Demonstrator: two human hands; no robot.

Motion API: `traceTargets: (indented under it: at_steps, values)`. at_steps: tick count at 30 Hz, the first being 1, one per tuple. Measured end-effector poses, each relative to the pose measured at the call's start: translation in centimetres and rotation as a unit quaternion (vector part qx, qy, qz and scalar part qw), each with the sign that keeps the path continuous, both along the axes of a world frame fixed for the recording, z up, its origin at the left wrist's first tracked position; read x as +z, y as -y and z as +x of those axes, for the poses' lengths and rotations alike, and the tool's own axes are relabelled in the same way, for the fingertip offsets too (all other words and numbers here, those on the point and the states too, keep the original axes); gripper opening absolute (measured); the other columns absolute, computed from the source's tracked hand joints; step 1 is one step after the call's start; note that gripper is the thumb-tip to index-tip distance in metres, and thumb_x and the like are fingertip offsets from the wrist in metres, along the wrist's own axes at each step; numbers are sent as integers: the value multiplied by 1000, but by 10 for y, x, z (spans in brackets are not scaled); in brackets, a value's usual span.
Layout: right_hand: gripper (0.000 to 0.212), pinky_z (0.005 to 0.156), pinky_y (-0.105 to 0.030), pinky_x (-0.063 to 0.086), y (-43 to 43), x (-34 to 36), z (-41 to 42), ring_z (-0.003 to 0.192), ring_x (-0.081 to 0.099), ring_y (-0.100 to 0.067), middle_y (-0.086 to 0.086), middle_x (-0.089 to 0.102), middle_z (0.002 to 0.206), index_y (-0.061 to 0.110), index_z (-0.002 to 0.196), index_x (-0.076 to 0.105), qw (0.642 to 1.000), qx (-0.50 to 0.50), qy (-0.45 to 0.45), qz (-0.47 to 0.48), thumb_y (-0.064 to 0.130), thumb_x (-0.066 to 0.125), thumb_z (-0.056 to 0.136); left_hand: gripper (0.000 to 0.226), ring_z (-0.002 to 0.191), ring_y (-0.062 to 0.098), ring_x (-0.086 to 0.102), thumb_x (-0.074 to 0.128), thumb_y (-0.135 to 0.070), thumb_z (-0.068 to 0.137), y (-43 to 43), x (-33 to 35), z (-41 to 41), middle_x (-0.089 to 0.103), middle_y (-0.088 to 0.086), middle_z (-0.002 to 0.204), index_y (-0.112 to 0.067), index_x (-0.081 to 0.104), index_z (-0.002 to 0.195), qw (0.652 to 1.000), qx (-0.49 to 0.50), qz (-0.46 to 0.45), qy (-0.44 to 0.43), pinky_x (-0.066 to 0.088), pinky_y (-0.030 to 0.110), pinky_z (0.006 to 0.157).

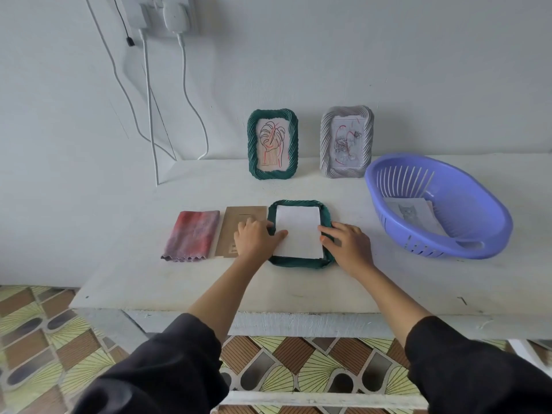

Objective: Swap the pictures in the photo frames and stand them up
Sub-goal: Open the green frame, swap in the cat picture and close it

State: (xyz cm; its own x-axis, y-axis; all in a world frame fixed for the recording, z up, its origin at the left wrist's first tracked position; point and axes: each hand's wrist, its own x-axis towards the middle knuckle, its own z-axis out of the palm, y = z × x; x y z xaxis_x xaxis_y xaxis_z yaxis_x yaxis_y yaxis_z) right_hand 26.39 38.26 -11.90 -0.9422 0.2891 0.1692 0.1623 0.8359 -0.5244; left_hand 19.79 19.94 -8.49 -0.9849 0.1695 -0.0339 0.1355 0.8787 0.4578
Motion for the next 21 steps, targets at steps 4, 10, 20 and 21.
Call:
traceTargets:
  at_steps: [4, 10, 20, 21]
  values:
    - [31, 106, -38, 32, 1, 0, 1, 127, 43, -20, 4, 53, 135, 34, 121, 61, 1000, 5, 1, 3, 34, 51, 91, 39, 122, 31, 40, 61, -43, 84, 0, -3, 4, 53, 8, 129, -25, 64, 119, 999, 29, 34, 2, 31, 37, 100]
    - [33, 105, -38, 33, 3, 8, 3, 126, 43, -24, -1, 52, 136, 30, 126, 57, 999, 23, 19, 14, 31, 47, 94, 26, 122, 29, 43, 67, -32, 82, -3, 2, 1, 60, 2, 122, -25, 69, 106, 988, 87, 125, 27, 35, 35, 100]
    - [51, 97, -41, 39, -32, 124, 47, 119, 51, -34, -14, 53, 130, 13, 131, 48, 977, -100, 46, 182, 29, 62, 85, 14, 69, 21, 59, 59, -1, 87, -28, 45, -4, 58, 6, 78, -8, 54, 76, 902, 9, 407, 144, 57, 29, 65]
    - [51, 100, -40, 37, -39, 128, 51, 119, 52, -34, -14, 56, 127, 11, 128, 49, 975, -101, 120, 155, 34, 62, 85, 12, 69, 20, 58, 58, 1, 86, -35, 47, -3, 58, 8, 81, -7, 53, 79, 899, 6, 408, 158, 56, 27, 61]
